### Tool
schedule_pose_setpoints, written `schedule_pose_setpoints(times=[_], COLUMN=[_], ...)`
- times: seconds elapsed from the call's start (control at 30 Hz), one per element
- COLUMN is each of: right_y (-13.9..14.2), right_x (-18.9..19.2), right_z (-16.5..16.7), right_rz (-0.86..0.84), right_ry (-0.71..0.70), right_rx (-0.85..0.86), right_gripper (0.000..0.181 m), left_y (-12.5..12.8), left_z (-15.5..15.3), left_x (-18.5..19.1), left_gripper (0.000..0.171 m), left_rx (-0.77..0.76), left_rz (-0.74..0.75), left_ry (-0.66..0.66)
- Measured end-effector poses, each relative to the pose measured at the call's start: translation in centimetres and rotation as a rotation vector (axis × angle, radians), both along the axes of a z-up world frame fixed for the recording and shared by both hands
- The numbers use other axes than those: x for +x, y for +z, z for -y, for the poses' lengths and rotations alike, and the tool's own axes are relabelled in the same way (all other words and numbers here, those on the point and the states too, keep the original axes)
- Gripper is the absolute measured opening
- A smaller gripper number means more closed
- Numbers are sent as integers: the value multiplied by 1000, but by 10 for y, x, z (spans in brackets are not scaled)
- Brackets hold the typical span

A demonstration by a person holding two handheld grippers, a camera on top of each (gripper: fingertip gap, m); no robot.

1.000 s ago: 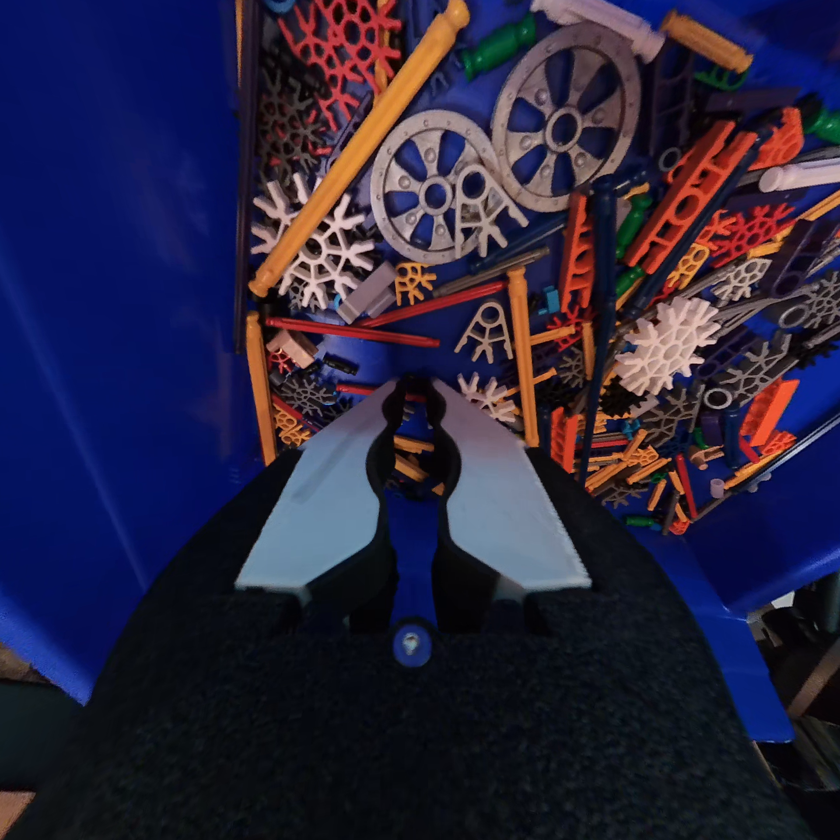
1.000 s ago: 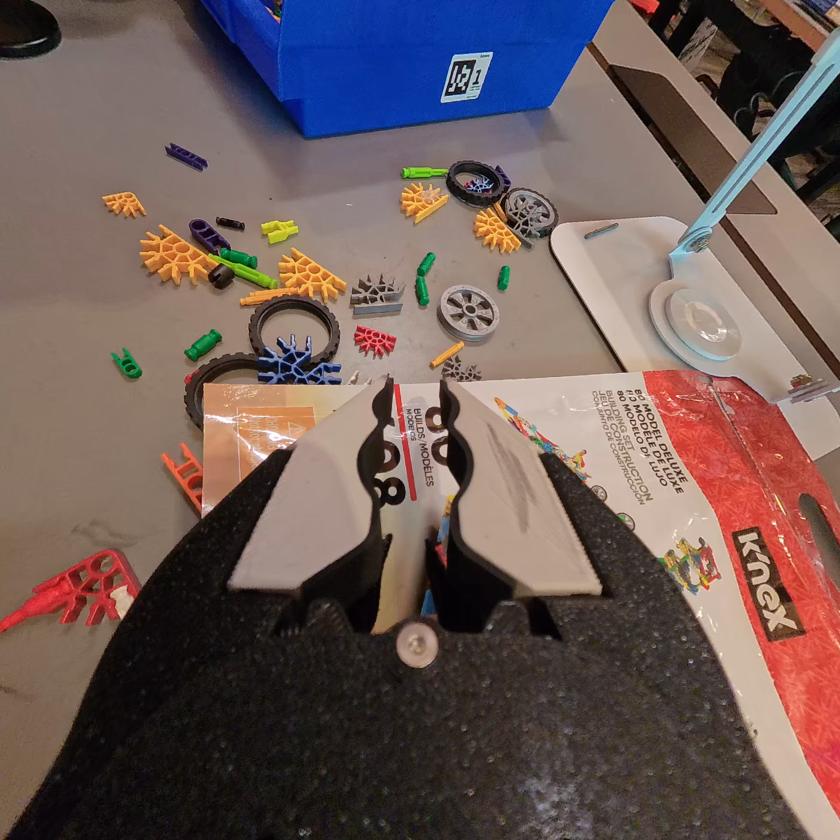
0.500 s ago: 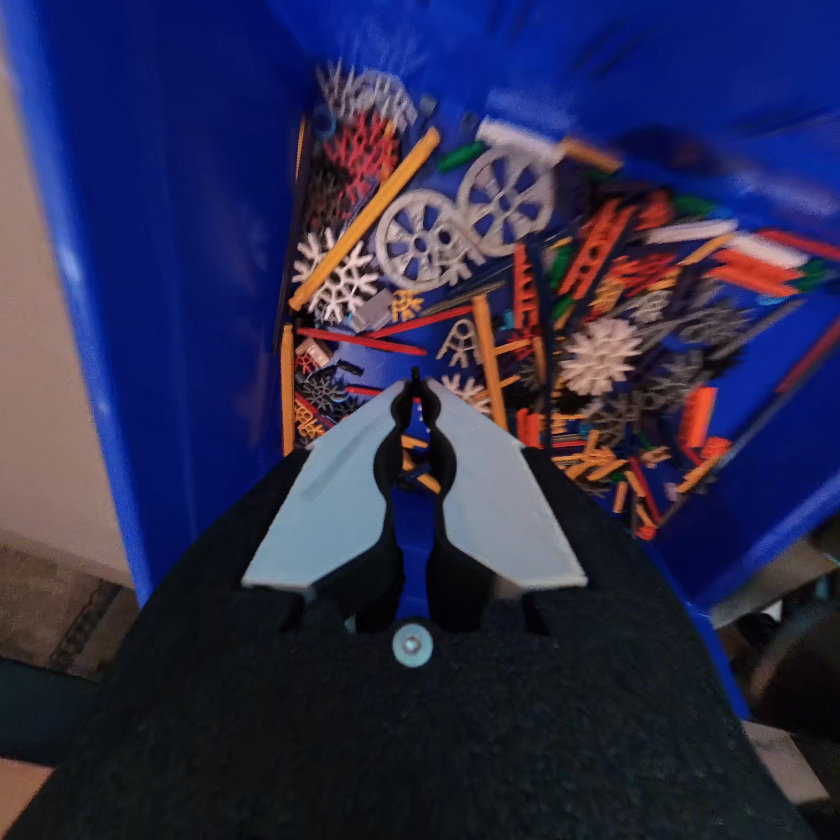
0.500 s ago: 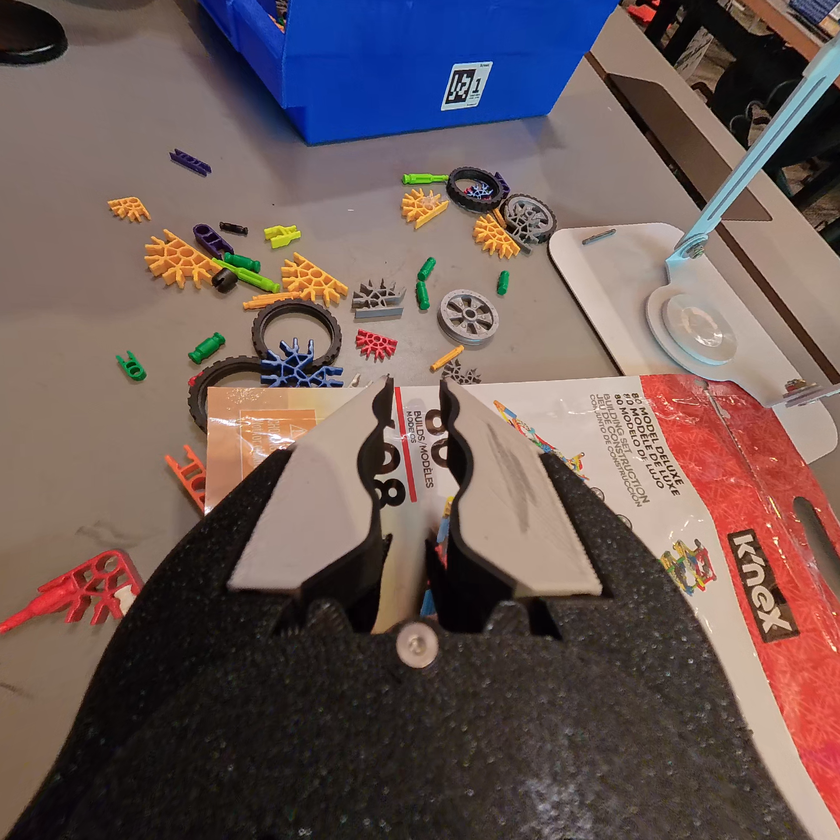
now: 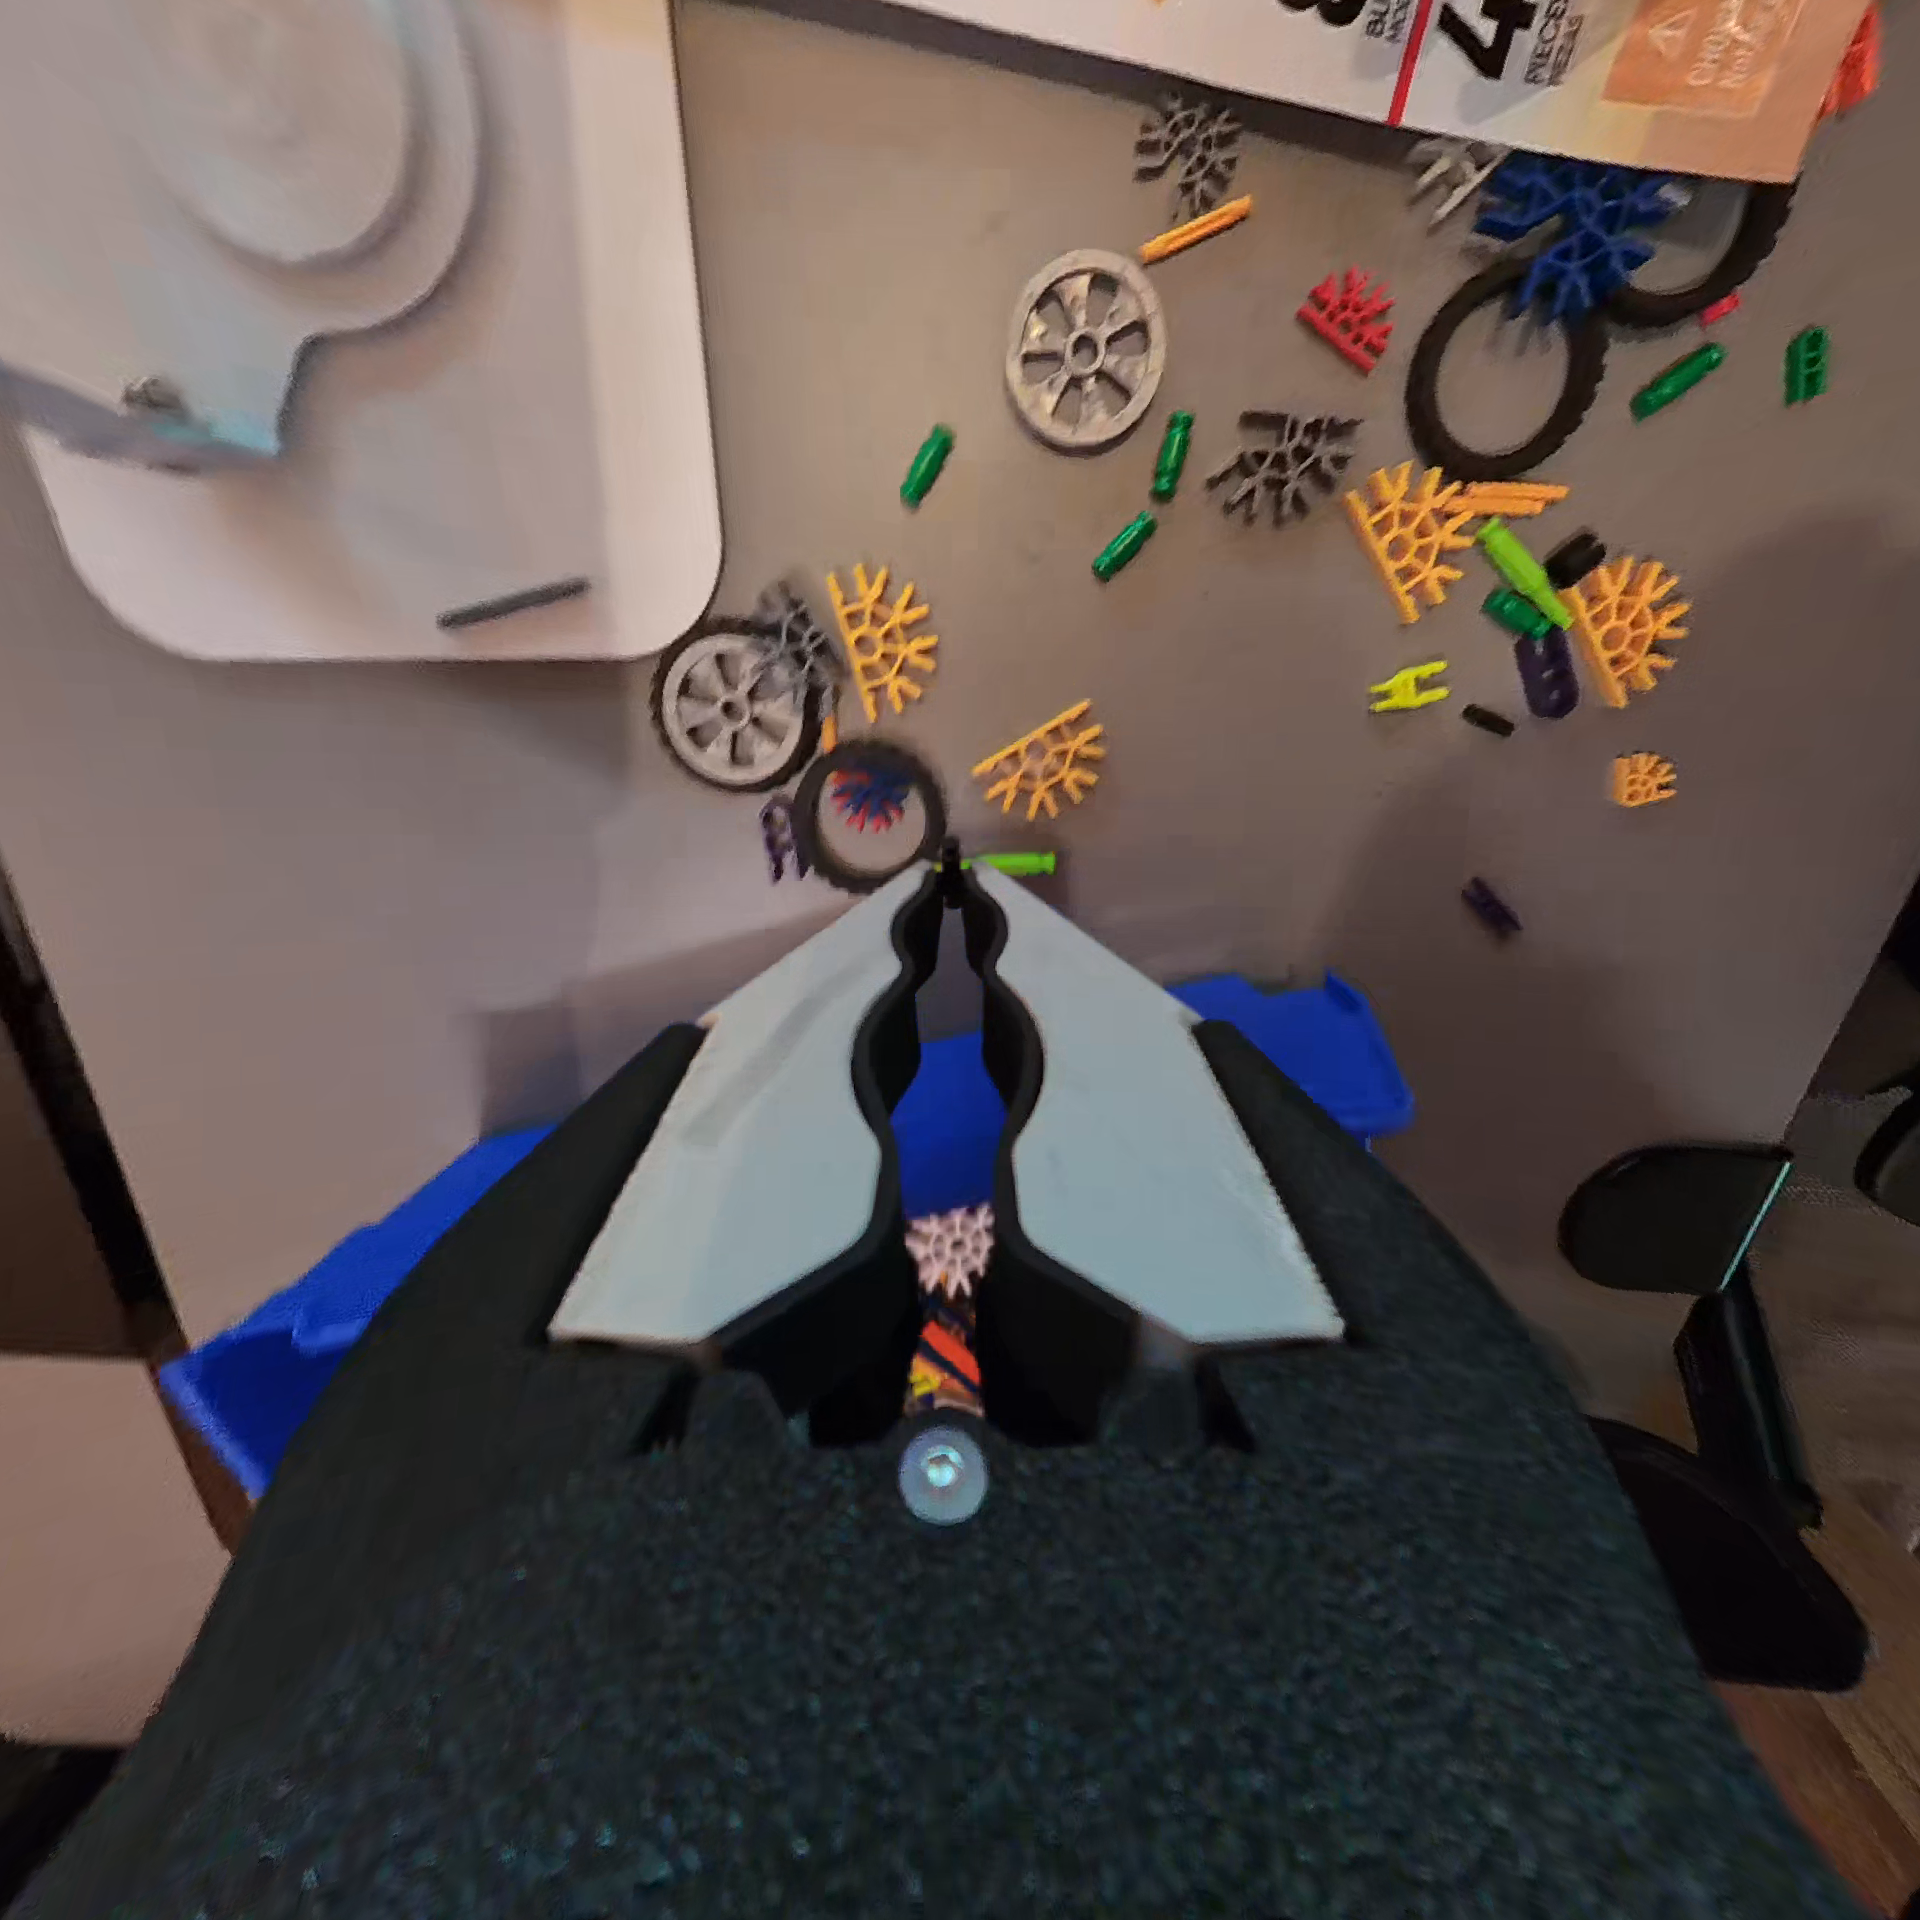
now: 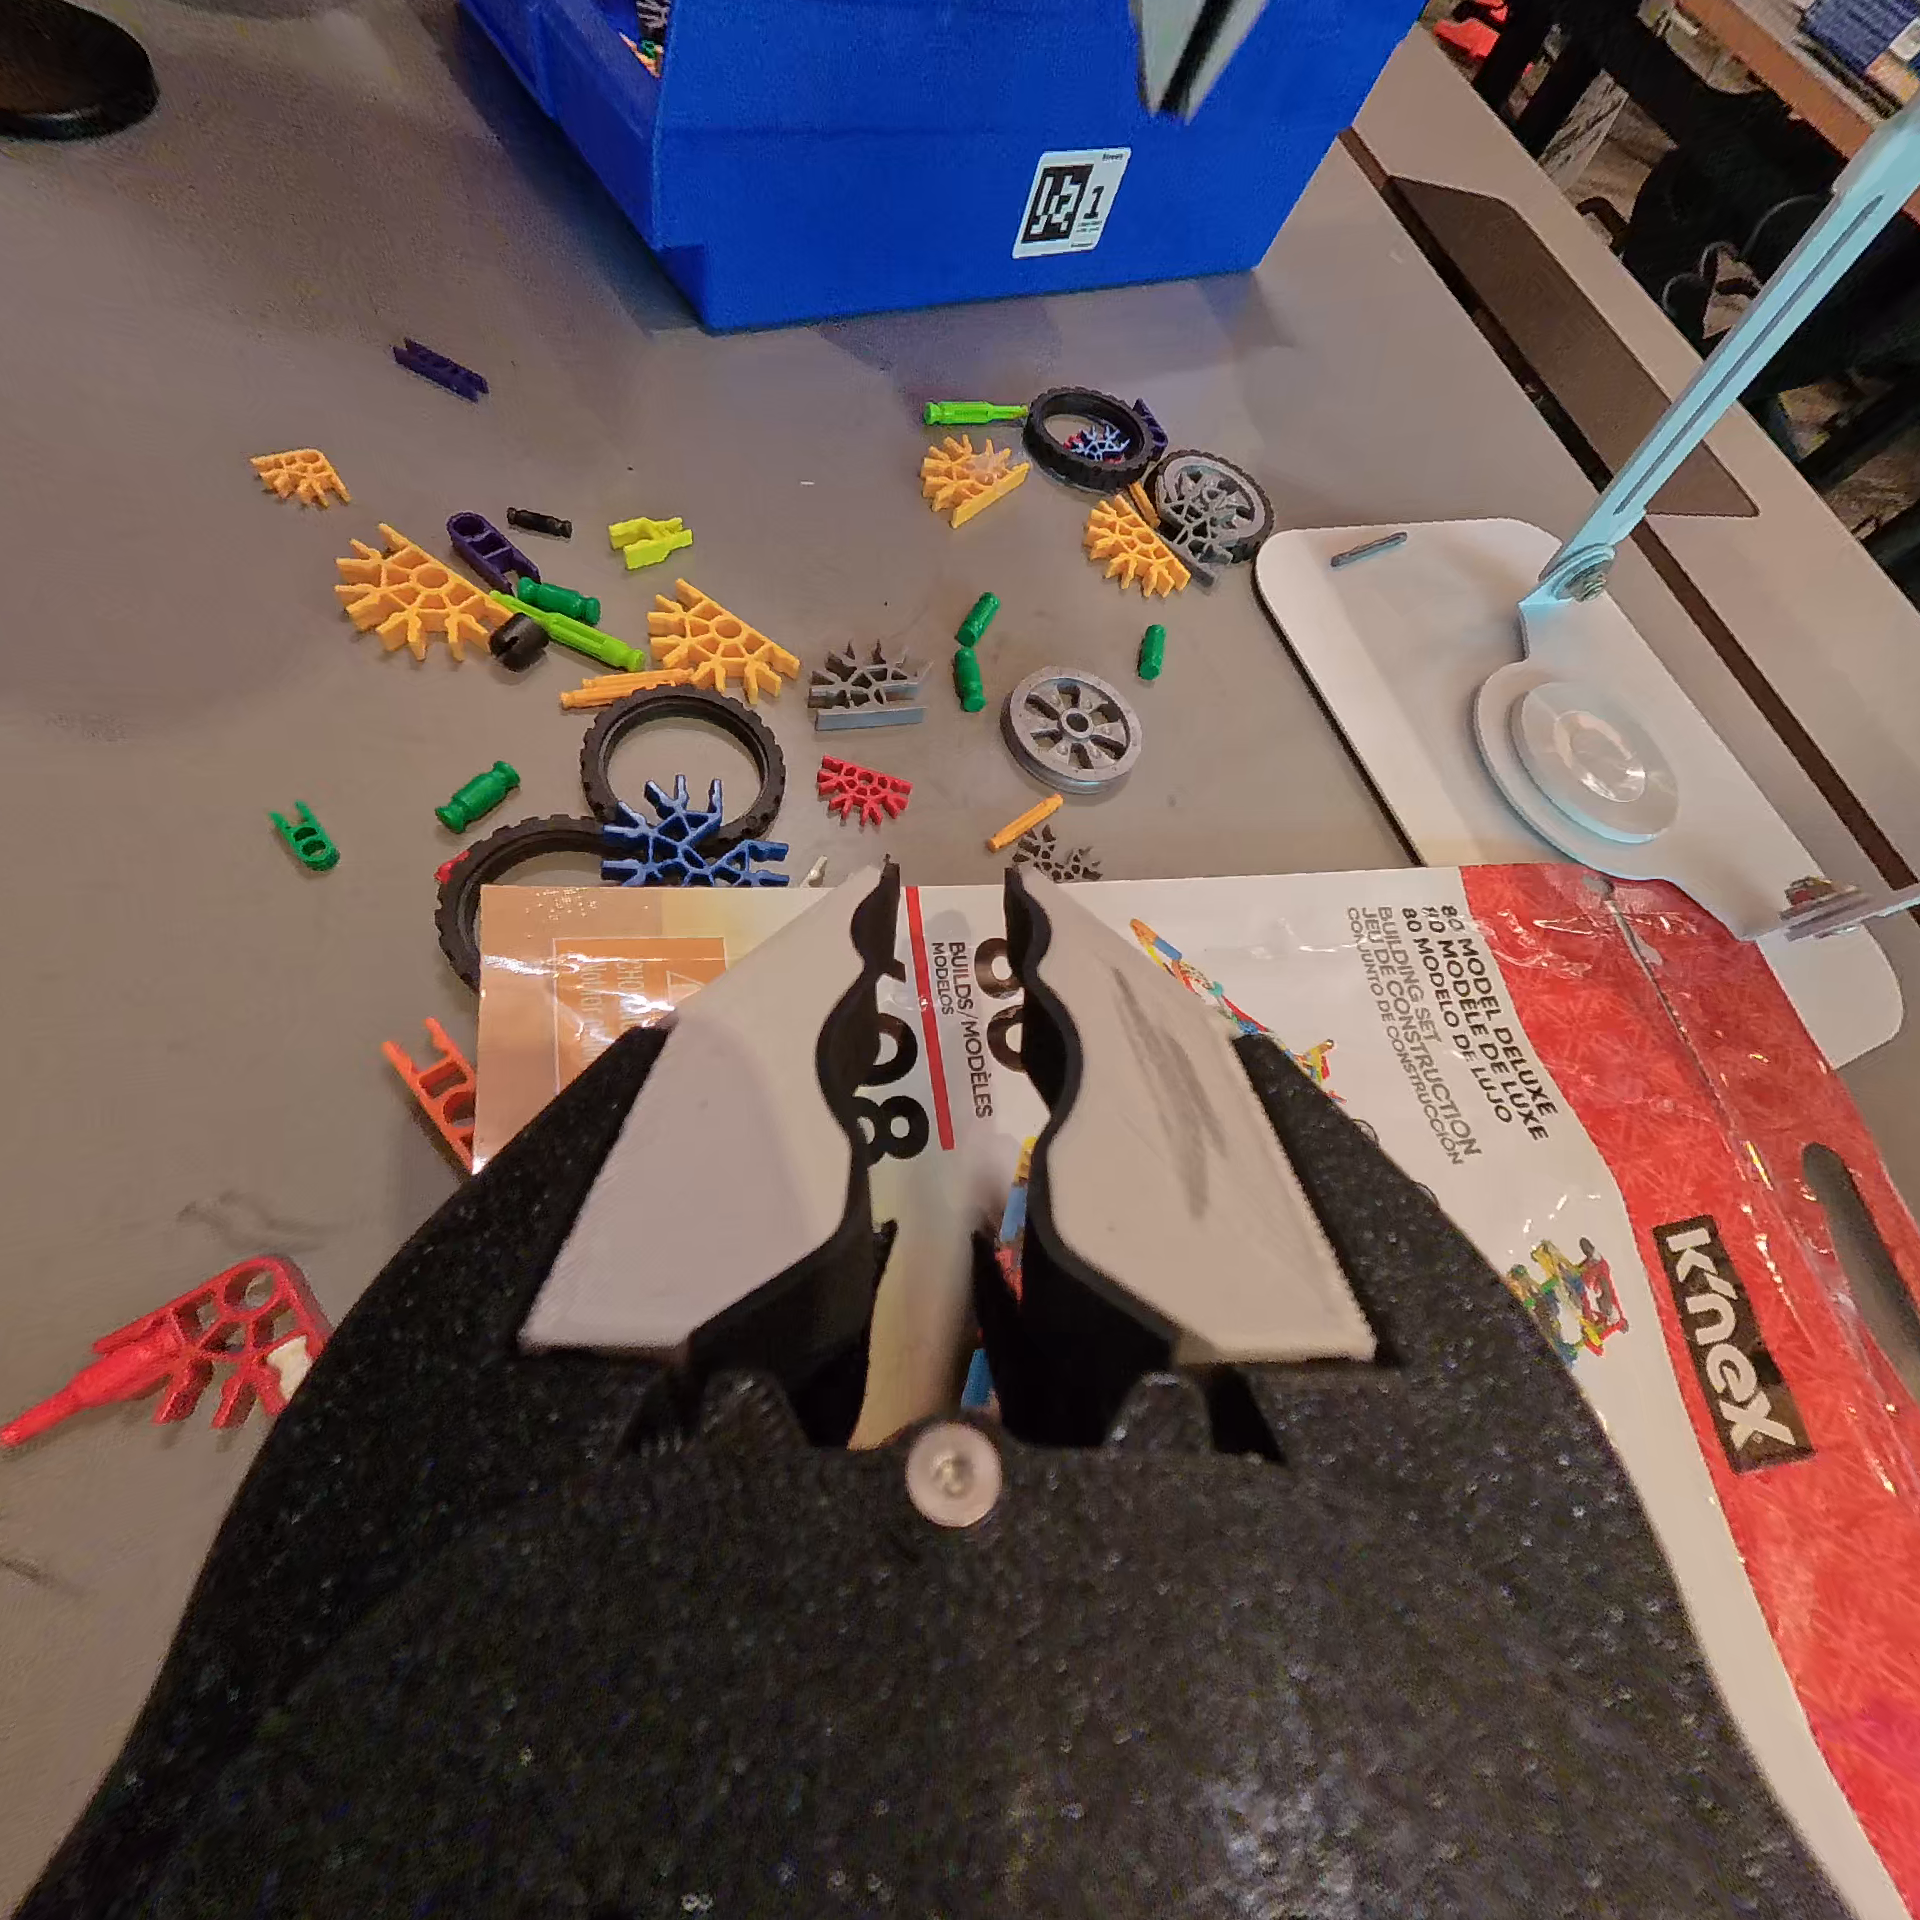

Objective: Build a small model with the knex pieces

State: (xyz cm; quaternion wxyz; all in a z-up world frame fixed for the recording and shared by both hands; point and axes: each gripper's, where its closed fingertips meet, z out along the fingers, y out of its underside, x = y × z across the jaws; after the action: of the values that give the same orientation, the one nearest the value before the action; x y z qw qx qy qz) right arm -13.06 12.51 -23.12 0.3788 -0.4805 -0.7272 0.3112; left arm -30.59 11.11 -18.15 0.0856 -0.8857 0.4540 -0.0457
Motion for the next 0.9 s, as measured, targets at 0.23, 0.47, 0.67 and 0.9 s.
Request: schedule_pose_setpoints(times=[0.23, 0.47, 0.67, 0.9], right_y=[4, 2, 3, 3], right_x=[0, 0, 0, 0], right_z=[0, 0, 2, 3], right_rz=[-12, -7, -9, -8], right_ry=[1, 1, 7, 11], right_rx=[-1, 1, 0, 1], right_gripper=[19, 19, 19, 19], left_y=[-21, 17, 34, -48], left_z=[-9, -7, 20, 77], left_x=[10, -26, -143, -227], left_gripper=[15, 20, 8, 14], left_rx=[-32, 82, 118, -117], left_rz=[-2, 17, -78, -322], left_ry=[0, 97, 441, 497])
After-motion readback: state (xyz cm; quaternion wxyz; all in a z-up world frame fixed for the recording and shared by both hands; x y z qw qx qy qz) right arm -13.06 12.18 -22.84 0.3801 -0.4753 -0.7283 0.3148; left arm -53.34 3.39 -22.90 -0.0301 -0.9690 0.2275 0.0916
